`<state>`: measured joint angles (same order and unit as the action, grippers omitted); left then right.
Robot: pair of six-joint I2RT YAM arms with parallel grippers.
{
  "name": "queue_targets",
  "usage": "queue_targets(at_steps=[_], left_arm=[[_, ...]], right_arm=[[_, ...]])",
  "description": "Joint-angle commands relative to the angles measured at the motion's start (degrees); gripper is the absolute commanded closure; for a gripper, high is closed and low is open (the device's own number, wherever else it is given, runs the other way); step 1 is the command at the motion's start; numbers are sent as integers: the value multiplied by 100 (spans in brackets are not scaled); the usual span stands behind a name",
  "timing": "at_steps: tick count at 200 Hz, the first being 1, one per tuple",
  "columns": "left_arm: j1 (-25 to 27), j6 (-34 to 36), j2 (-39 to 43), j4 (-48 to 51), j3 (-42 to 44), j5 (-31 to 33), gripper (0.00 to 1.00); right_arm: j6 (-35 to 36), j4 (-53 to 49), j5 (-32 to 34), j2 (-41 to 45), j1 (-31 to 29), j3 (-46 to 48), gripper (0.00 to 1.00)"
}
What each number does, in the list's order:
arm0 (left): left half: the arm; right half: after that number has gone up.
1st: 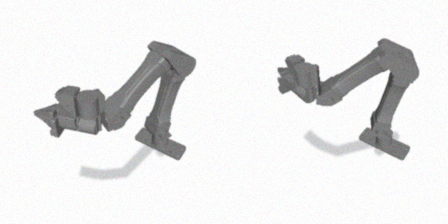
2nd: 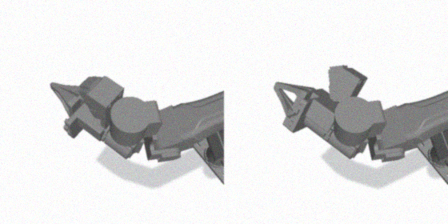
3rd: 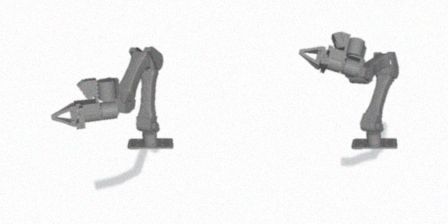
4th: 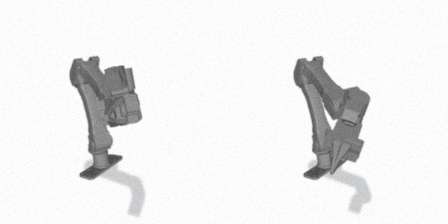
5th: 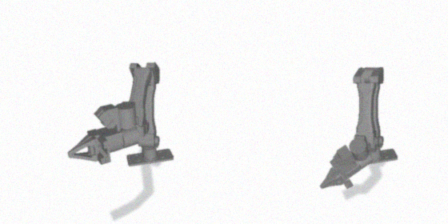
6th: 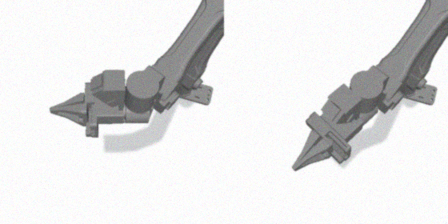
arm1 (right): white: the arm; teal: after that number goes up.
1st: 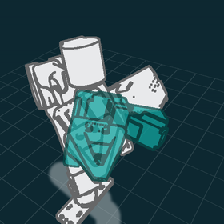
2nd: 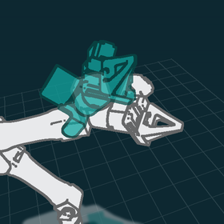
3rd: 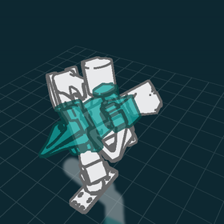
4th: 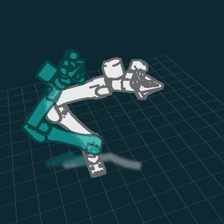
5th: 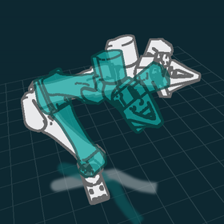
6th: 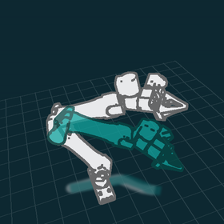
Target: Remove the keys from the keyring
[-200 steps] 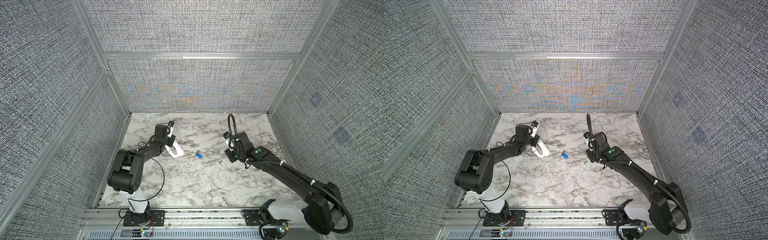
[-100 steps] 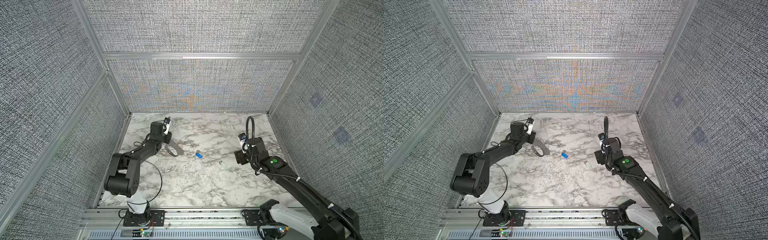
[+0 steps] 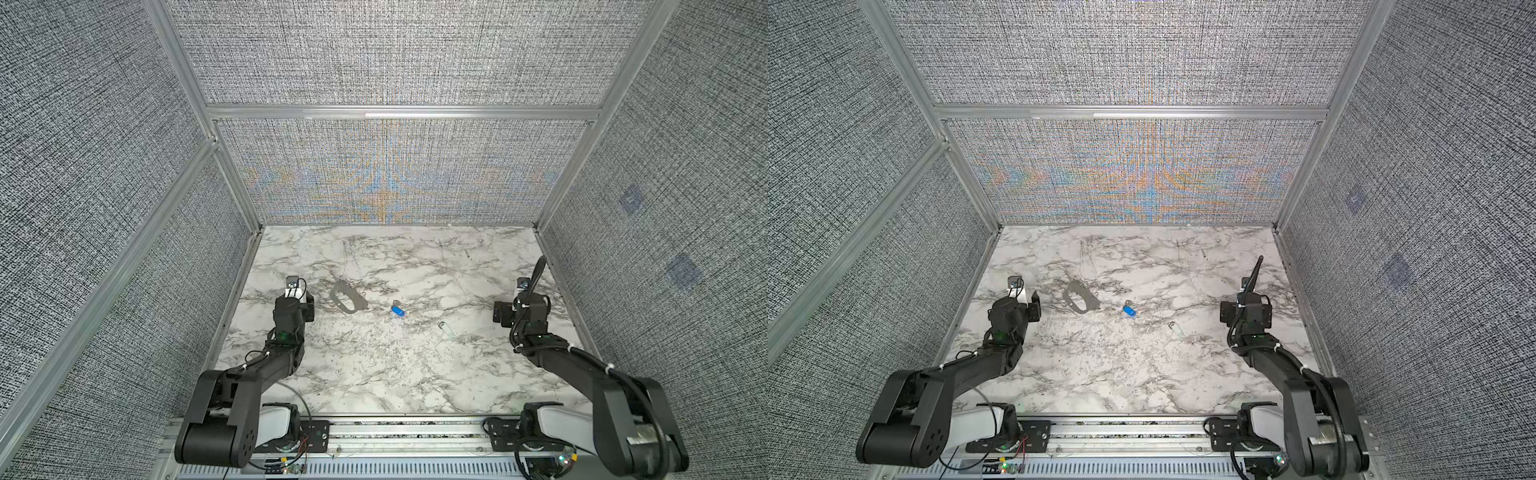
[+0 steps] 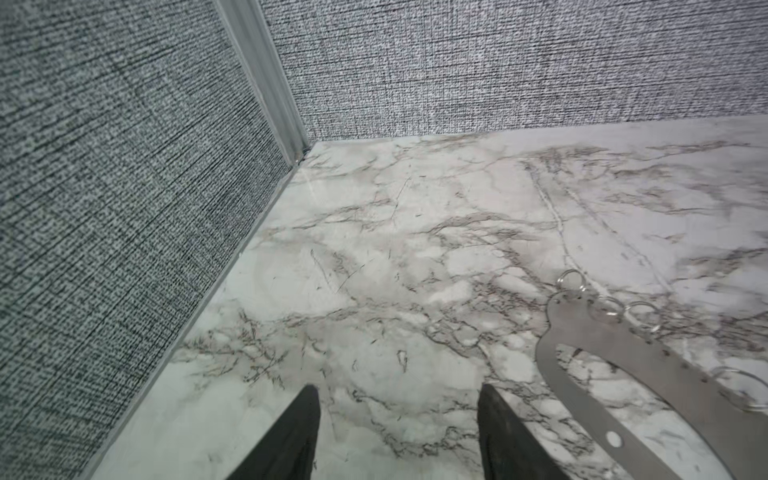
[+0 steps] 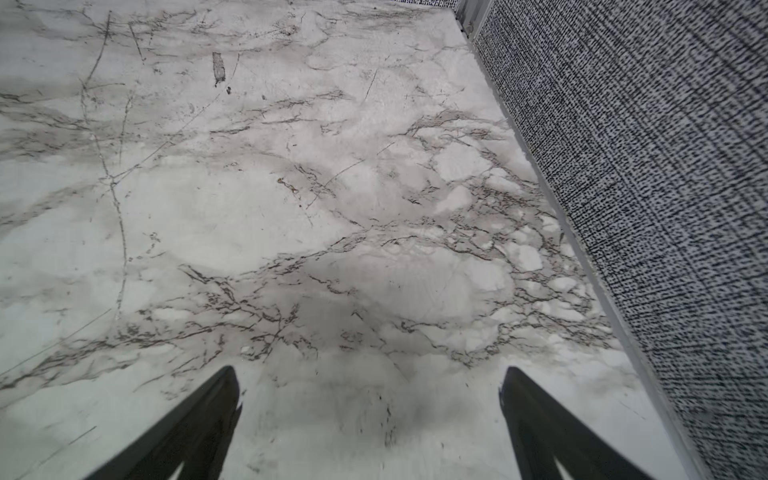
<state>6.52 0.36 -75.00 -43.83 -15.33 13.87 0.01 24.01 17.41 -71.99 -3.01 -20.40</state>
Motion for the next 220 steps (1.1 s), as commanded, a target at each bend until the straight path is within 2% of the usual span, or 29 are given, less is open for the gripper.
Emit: queue_targets(at_steps=[1,12,21,45,50,62,69,88,103,128,150,220], left_arm=[[-43,158,-375,-1949,265,127,36],[-54,252,-557,-2401,369,-25,35],[-92,157,-731,-2589,430,7,35],[-271,67,-1400,-4190,915,-104,33],[-279,79,-1422,-4298,933,-104,33],[-292,-67,-1181,-3676,813,-110,32],[-291,-77,-1142,-3529,772,-118,31],[-297,55,-1359,-3669,670,-141,28],[-300,-24,-1264,-3362,587,-139,25],[-295,31,-1324,-3494,615,-139,19],[-292,43,-1328,-3516,621,-139,16],[-290,46,-1326,-3501,612,-132,14]], right_arm=[[30,2946,-436,-411,14,583,1],[180,3995,-601,-816,17,850,1],[154,4299,-590,-1073,28,938,1],[387,5663,-1002,-1872,4,1172,1],[378,5241,-944,-1740,2,1129,1],[355,4280,-941,-1490,0,785,1],[290,4048,-830,-1482,6,650,1],[235,4358,-814,-1701,64,617,1],[186,4067,-800,-1645,83,519,1],[184,4191,-879,-1671,123,566,1],[135,3907,-949,-1658,168,415,1],[130,3686,-1046,-1707,190,275,1]])
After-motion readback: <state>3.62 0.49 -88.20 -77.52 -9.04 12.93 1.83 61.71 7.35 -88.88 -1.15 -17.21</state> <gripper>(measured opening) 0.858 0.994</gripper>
